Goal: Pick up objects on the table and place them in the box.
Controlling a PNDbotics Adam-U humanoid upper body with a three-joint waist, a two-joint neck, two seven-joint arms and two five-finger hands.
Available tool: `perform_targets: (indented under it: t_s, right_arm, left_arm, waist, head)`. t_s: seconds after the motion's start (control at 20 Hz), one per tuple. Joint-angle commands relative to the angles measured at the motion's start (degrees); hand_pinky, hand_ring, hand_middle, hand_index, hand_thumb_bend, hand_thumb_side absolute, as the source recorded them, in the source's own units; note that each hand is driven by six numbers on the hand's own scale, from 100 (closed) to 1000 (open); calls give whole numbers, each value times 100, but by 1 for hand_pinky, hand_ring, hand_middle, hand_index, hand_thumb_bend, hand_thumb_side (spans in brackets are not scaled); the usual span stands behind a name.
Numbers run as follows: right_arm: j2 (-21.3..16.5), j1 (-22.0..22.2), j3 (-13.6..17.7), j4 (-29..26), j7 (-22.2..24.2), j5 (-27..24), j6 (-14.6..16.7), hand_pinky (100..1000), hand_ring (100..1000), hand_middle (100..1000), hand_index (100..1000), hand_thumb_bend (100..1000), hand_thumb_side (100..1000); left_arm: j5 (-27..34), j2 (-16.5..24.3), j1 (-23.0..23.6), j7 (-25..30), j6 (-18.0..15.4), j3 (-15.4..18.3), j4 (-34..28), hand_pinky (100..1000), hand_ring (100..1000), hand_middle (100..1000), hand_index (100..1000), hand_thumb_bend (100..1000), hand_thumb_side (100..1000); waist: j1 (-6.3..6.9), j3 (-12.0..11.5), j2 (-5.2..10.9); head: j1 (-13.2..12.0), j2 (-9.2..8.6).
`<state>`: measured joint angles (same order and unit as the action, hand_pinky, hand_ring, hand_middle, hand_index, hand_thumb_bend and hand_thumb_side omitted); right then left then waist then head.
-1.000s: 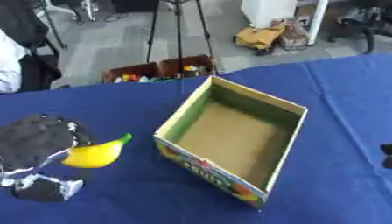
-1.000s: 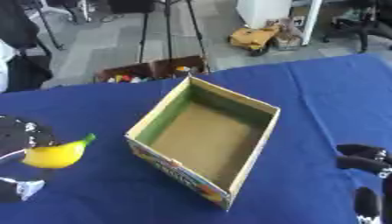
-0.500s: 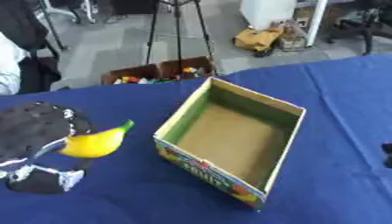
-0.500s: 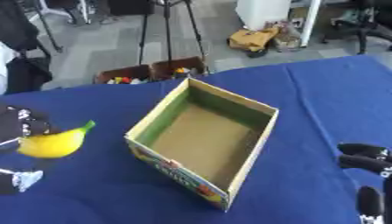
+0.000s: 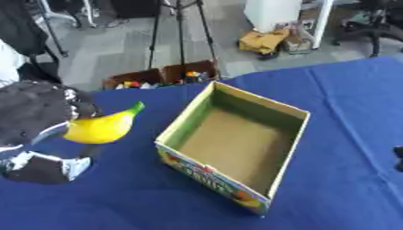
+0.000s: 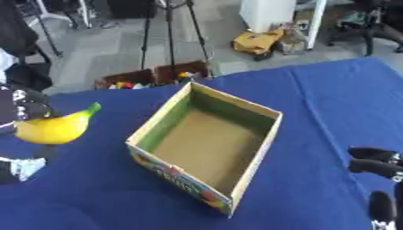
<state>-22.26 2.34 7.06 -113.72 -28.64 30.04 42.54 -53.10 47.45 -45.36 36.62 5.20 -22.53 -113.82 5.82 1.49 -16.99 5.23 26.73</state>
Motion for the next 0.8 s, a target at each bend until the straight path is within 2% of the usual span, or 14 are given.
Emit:
perform_targets:
  t_s: [0.05, 0.5, 0.8]
  right_arm:
    - [-162, -6, 26, -87, -626, -49, 647, 619, 674, 496, 690, 100, 930]
    - [-214, -42, -3, -87, -573, -96, 654, 620, 675, 495, 690, 100, 932]
    - [-260, -89, -19, -87, -536, -147, 656, 620, 675, 495, 690, 100, 933]
  left_arm:
    - [36, 20, -247, 54, -42, 84, -77, 615, 668, 603, 683, 100, 407]
    - [-32, -359, -857, 243, -141, 26, -49, 617, 671, 611, 681, 100, 405]
    - [-117, -648, -1266, 315, -231, -31, 220, 618, 673, 615, 681, 100, 404]
  waist:
    - [-4, 17, 124]
    - [79, 119, 117]
    - [149, 211, 105]
  head:
    - [1, -2]
    - [-35, -17]
    - [-71, -44]
